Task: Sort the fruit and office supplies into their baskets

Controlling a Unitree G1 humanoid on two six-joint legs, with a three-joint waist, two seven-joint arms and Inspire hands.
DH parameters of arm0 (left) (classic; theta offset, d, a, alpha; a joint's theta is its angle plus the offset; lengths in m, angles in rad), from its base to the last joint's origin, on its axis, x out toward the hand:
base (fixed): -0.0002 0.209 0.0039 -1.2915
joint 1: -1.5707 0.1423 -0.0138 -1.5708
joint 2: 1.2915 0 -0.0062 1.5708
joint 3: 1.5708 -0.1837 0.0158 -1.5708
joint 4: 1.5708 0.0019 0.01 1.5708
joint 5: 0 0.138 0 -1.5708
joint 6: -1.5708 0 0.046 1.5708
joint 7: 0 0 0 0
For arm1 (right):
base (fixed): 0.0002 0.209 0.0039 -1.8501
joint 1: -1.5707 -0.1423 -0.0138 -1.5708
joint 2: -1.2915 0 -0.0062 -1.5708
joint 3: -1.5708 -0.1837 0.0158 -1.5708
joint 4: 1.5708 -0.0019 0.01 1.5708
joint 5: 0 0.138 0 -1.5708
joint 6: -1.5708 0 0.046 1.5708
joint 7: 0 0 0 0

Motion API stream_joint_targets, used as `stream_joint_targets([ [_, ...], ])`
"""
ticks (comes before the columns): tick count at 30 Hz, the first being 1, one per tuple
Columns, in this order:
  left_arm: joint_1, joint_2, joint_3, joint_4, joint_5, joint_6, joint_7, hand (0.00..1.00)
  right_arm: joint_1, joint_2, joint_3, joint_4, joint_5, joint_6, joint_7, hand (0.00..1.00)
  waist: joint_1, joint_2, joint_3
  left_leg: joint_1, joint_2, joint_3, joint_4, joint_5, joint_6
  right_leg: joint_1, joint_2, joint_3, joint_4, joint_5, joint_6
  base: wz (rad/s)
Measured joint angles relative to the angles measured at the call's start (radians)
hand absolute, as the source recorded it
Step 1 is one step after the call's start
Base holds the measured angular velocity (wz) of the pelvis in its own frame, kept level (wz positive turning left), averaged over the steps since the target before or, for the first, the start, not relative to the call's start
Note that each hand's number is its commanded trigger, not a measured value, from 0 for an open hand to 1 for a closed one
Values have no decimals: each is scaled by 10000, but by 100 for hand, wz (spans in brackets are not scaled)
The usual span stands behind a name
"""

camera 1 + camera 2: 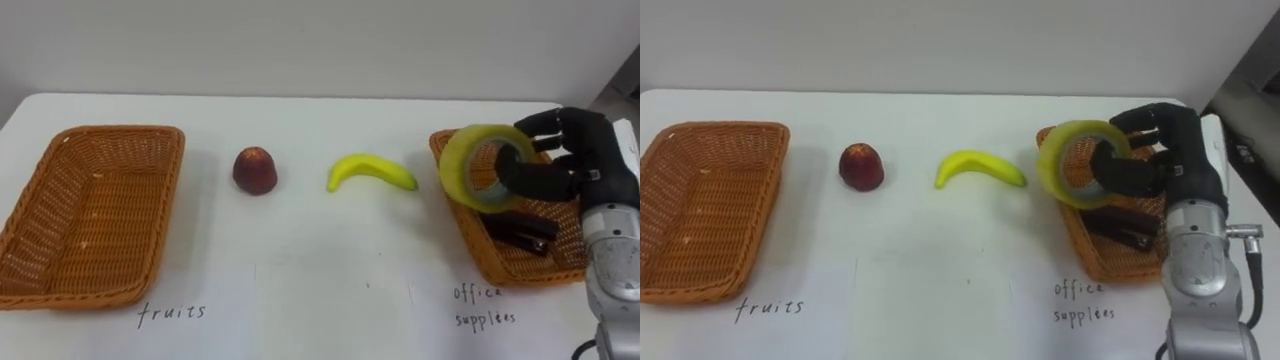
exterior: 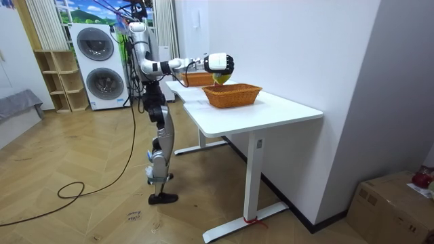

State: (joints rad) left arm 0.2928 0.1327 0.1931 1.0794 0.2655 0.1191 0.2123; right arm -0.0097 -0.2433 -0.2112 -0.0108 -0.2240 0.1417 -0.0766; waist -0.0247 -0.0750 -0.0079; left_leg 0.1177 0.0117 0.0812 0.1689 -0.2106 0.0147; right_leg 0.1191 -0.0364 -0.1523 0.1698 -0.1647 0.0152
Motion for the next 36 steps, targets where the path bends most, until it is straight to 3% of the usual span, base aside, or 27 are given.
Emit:
stream_joint_targets([
  [9, 237, 3, 13, -119, -1, 63, -29, 0, 320, -185, -395, 4, 227, 38, 26, 100, -48, -74, 14, -20, 3, 9, -23, -1, -1, -2, -2, -14, 11, 0, 0, 0],
  [19, 321, 6, 41, -398, -5, 160, -102, 0, 411, -184, -515, 434, 193, 86, 7, 100, -42, -295, 48, -13, 3, -2, 1, -1, -1, -1, -3, -46, -1, -2, 2, 0],
  [36, 325, 16, 36, -469, -6, 287, -273, 0, 883, -184, -562, 771, -11, 137, 35, 100, -134, -154, 3, -27, 83, 11, -17, -7, -11, -14, 4, -76, 30, -2, 1, 0],
])
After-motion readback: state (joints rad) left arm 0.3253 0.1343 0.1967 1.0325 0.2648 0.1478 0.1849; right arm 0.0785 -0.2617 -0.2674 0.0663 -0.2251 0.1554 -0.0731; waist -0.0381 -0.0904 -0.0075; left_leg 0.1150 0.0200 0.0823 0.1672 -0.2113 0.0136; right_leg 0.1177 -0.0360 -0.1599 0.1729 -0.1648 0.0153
